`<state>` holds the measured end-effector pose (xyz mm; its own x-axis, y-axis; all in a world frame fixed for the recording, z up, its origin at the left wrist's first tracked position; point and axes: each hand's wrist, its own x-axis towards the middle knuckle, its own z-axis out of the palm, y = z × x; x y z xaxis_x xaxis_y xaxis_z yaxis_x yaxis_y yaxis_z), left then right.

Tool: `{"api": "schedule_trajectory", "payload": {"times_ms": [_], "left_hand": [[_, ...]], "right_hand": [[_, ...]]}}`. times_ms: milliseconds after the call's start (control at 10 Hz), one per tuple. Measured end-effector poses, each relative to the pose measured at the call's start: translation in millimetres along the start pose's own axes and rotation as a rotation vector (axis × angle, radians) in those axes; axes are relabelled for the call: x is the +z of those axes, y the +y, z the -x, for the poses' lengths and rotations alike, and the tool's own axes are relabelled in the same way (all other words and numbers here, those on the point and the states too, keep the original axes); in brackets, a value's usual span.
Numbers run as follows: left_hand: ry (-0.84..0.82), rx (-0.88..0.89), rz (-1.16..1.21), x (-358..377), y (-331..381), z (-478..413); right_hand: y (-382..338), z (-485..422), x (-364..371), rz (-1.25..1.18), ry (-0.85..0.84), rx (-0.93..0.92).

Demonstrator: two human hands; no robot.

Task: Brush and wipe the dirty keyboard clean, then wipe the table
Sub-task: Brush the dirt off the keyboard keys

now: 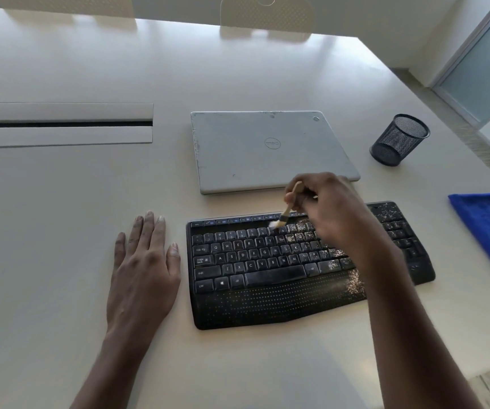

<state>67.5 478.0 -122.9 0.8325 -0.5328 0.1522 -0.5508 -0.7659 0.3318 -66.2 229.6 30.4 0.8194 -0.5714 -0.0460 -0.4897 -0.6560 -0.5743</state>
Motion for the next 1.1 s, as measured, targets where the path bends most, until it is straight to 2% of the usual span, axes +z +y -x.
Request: {"api": "schedule_trajectory", "payload": {"times_ms": [100,200,300,400,500,600,700,800,1000,1100], "left_hand": [[0.002,0.001,-0.002,0.3,-0.2,0.3],[-0.001,0.002,0.000,-0.1,0.0,0.0],[-0.002,0.001,0.003,-0.5,0.8,-0.2],[-0.001,0.002,0.008,-1.0,0.7,0.3],[-0.002,0.003,0.007,-1.0,1.0,0.4],[-0.002,0.004,0.003,0.0,0.8,0.0],[-0.001,0.003,0.000,0.0,0.6,-0.1],[0.003,0.004,-0.004,-0.1,0.3,0.0],[0.007,0.011,-0.009,-0.2,0.5,0.1],[0.007,0.007,-0.006,-0.9,0.8,0.1]], "right_hand": [[6.9,-0.2,-10.0,0.007,0.063,0.063],[2.2,-5.4,-14.3,0.026,0.181,0.026],[-7.1,-13.4,-8.6,-0.039,0.179,-0.040],[-15.5,-23.5,2.9,-0.121,0.080,-0.083],[-8.2,-27.4,3.3,-0.098,0.011,-0.048],[9.8,-29.8,-8.4,-0.068,0.027,0.074],[15.7,-29.7,-16.4,0.005,0.114,0.132],[8.4,-30.2,-14.5,0.004,0.186,0.083],[-14.4,-33.7,11.8,-0.228,-0.019,-0.034],[-8.7,-33.4,7.7,-0.175,-0.031,0.007]]}}
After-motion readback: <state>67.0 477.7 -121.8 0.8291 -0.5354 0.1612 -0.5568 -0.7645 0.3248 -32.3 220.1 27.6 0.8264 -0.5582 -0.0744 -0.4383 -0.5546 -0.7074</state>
